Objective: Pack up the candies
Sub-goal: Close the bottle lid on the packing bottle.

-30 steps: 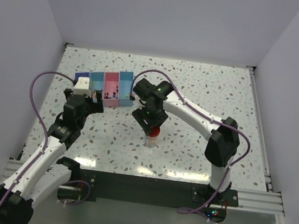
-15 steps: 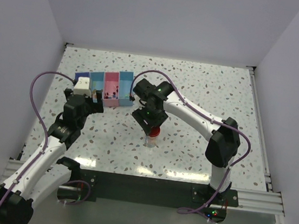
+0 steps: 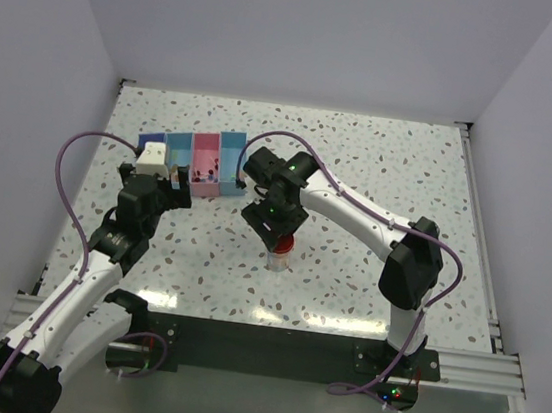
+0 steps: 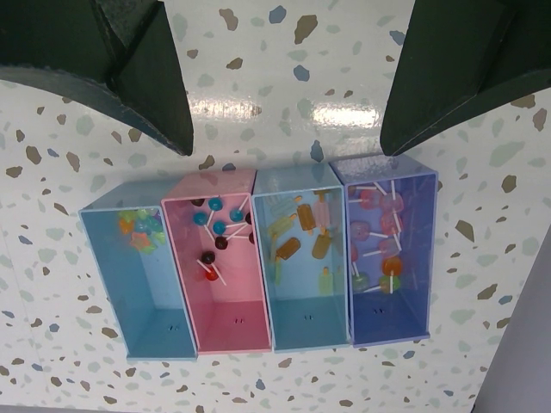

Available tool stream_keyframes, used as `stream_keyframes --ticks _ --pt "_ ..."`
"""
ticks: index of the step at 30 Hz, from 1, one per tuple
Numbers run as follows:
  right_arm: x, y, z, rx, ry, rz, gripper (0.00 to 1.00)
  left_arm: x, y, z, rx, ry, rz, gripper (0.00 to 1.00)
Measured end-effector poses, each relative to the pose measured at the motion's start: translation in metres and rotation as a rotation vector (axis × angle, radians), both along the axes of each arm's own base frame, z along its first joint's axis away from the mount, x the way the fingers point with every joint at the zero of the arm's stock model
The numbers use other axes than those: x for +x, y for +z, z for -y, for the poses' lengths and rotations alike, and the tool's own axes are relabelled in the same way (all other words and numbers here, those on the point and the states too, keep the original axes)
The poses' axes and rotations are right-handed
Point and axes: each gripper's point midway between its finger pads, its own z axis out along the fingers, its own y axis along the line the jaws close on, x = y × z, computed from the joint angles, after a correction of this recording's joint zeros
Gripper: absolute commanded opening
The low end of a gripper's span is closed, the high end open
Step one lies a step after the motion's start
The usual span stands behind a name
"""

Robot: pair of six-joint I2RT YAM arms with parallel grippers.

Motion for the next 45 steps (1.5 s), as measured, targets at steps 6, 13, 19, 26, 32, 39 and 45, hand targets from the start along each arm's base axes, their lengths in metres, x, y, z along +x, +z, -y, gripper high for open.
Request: stream_keyframes --ticks 6,13,19,26,32,39,45 --pt "0.0001 0.0001 0.0001 0.0 0.001 0.001 0.63 0.0001 -0.0005 0.0 0.001 0.0 -0.002 0.94" --pt "0.0026 0.0011 0.002 -0.012 0.003 0.017 0.62 0.0001 -0.0005 0.0 0.001 0.0 -0.002 0.94" --pt "0.0065 0.0065 0.0043 -0.024 0.0 0.041 0.62 0.0001 -0.0005 0.0 0.001 0.0 -0.002 0.94" --pt "0.0081 0.0093 0.0039 -0.022 0.002 0.049 0.62 0.0001 -0.0005 0.0 0.001 0.0 -0.002 0.94" --pt "0.0067 0.0092 0.0036 -0.02 0.01 0.042 0.63 0.0001 -0.0005 0.0 0.001 0.0 -0.002 0.94" --pt "0.0034 0.0092 0.0009 -0.01 0.023 0.031 0.63 0.0001 -0.0005 0.0001 0.0 0.0 -0.002 0.94" --pt "0.0001 0.0068 -0.0003 -0.014 0.032 0.028 0.64 0.0001 -0.0005 0.0002 0.0 -0.001 -0.002 0.94"
